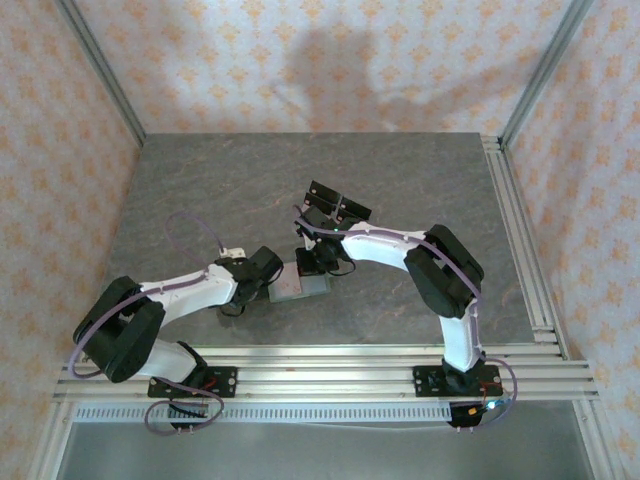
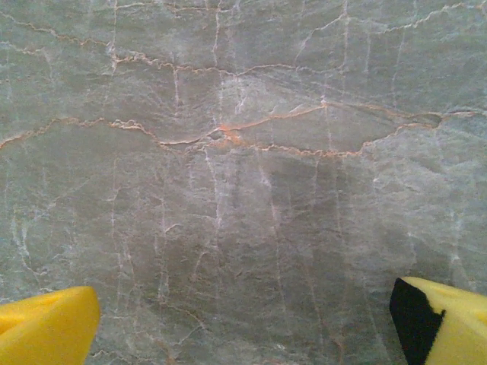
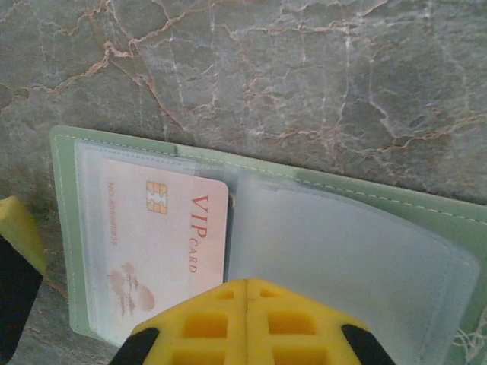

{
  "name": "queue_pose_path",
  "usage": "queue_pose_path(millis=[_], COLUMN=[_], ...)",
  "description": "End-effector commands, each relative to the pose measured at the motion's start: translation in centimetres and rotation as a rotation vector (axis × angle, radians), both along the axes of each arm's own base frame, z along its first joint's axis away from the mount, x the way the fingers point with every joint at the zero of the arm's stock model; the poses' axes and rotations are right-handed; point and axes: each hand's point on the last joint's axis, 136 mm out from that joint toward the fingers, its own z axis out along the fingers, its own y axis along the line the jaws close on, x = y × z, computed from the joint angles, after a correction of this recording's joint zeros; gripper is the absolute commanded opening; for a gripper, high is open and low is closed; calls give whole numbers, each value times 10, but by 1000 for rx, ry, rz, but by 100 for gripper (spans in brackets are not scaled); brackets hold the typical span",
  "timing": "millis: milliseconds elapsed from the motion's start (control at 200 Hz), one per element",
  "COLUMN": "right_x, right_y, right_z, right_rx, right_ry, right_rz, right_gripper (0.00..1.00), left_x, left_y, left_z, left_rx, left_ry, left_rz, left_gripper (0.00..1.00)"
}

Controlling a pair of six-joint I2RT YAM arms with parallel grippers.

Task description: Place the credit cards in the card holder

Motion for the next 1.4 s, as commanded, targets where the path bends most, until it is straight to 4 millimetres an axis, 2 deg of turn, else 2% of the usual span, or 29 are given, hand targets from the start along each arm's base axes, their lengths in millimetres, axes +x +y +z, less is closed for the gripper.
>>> queue_pose_path(millis=[0, 205, 295, 626, 886, 1201, 1396], right_x=[0, 1, 0, -4, -5, -8, -13], right_y=[7, 10, 13, 23, 11, -3, -3], right_z=[9, 36, 40, 13, -7, -14, -18], right_rx=[25, 84, 102, 100, 32, -11, -10], right_ry=[-8, -45, -39, 23, 17, 3, 22], right_rz=[11, -9, -5, 3, 1, -9, 1], right_gripper=[1, 0, 0, 0, 0, 0, 0], left_x=[-2, -2, -1, -1, -2, -1, -1], left_y=[7, 5, 4, 3, 3, 2, 2], left_z=[-3, -5, -6, -8, -8, -8, -8], left_rx=[30, 21, 17, 14, 13, 12, 11], left_ry=[-1, -1, 0, 3, 5, 4, 5], left_rz=[22, 22, 21, 22, 21, 18, 17], left_gripper=[100, 100, 100, 100, 100, 100, 100])
